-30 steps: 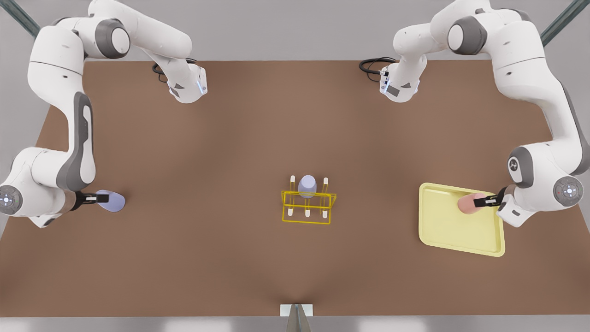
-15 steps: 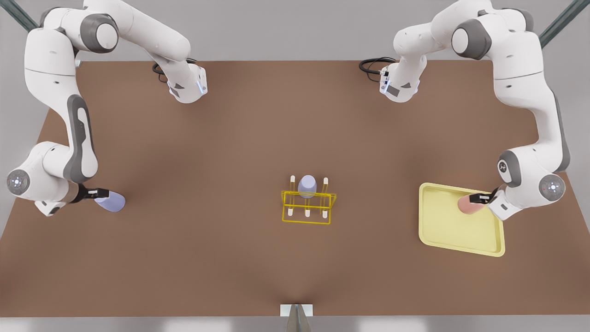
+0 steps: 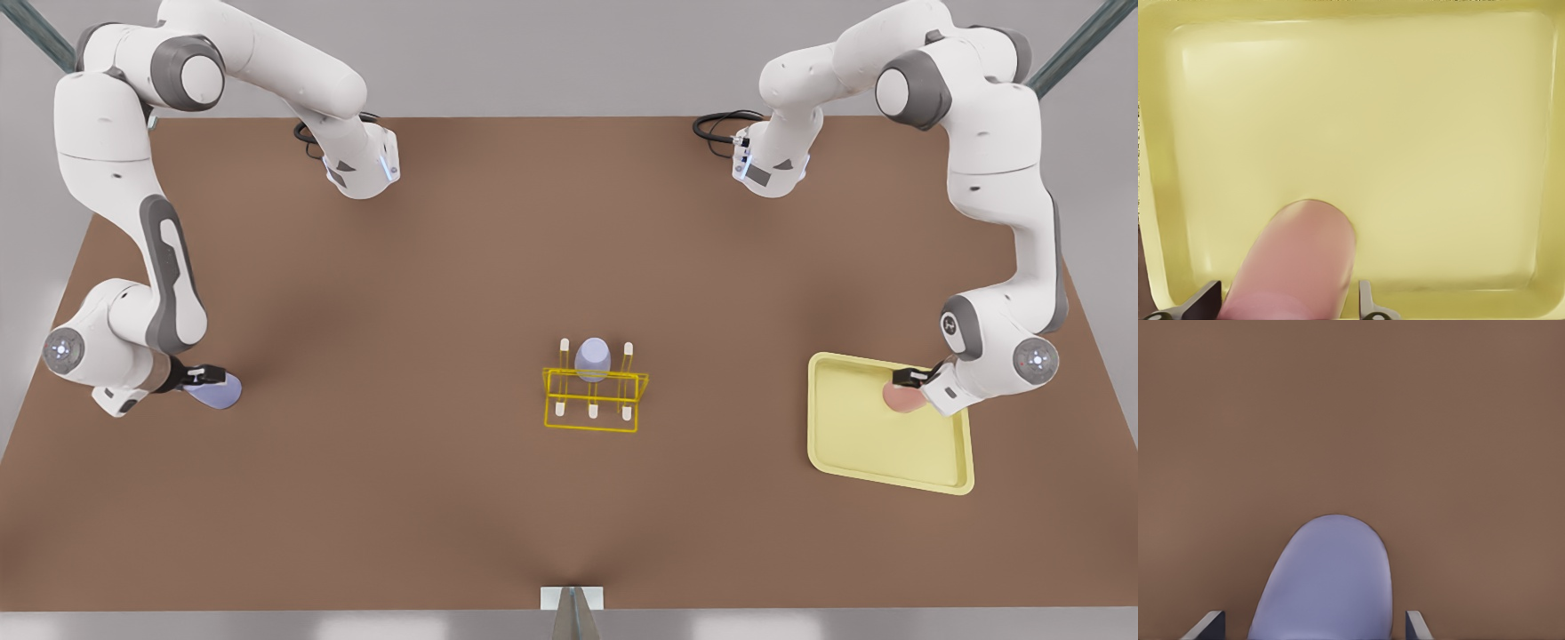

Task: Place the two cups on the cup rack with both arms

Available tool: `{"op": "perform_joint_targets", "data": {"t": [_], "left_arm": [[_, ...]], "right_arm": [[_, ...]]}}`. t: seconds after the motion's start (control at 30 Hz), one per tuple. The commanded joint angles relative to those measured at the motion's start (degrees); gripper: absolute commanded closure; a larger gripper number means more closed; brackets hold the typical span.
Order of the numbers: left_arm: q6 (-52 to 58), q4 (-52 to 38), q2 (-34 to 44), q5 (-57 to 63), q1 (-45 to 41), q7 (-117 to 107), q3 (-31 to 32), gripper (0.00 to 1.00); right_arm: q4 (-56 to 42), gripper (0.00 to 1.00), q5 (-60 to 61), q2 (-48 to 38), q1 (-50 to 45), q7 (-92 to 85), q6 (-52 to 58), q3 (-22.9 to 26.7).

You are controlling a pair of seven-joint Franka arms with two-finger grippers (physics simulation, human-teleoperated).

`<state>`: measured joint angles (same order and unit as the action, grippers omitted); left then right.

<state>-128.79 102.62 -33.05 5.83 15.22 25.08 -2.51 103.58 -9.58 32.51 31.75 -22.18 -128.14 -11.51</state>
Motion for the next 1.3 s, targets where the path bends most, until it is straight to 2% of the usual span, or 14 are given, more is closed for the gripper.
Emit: {"op": "perform_joint_targets", "data": {"t": [0.0,0.37,0.43,0.53,0.57,0.9,0.97,1.1,1.13,1.2,1.27], "left_arm": [[-3.2,0.0,-0.1,0.1,0.0,5.2,0.0,0.0],[-2.7,1.4,-0.7,0.1,0.3,5.1,-0.9,0.0],[-2.6,1.4,-0.7,0.1,0.3,5.2,-0.9,0.05],[-2.7,1.4,-0.7,0.1,0.2,5.2,-0.9,0.06],[-2.7,1.4,-0.7,0.1,0.2,5.2,-0.9,0.1],[-5.7,1.2,-0.7,0.2,0.0,5.3,-0.8,0.1],[-5.7,1.2,-0.8,0.2,0.0,5.3,-0.8,0.14],[-5.8,1.2,-1.1,0.2,-0.1,5.3,-0.8,0.14],[-6.1,1.2,-1.3,0.2,-0.1,5.2,-0.8,0.14],[-6.2,1.2,-1.5,0.2,-0.1,5.3,-0.8,0.14],[-6.2,1.2,-1.5,0.2,0.0,5.3,-0.8,0.14]], "right_arm": [[0.2,0.0,0.1,0.0,0.1,-2.7,-2.8,0.0],[1.0,0.0,-0.4,1.8,1.2,-3.0,-3.3,0.1],[1.3,0.0,-0.4,1.8,1.2,-3.0,-3.3,0.1],[1.4,0.0,-0.4,1.5,1.1,-2.9,-3.3,0.1],[1.3,0.0,-0.4,1.3,0.9,-2.9,-3.1,0.0],[2.5,0.0,-0.4,0.5,0.2,-2.9,-1.9,-0.1],[2.6,0.0,-0.4,0.5,0.2,-2.9,-1.9,-0.1],[2.6,0.0,-0.4,0.5,0.3,-2.8,-1.9,-0.1],[2.5,0.04,-0.4,0.5,0.3,-2.8,-1.9,-0.1],[2.5,0.18,-0.4,0.5,0.3,-2.8,-1.9,-0.1],[2.2,0.21,-0.4,0.5,0.2,-2.7,-1.8,-0.2]]}}
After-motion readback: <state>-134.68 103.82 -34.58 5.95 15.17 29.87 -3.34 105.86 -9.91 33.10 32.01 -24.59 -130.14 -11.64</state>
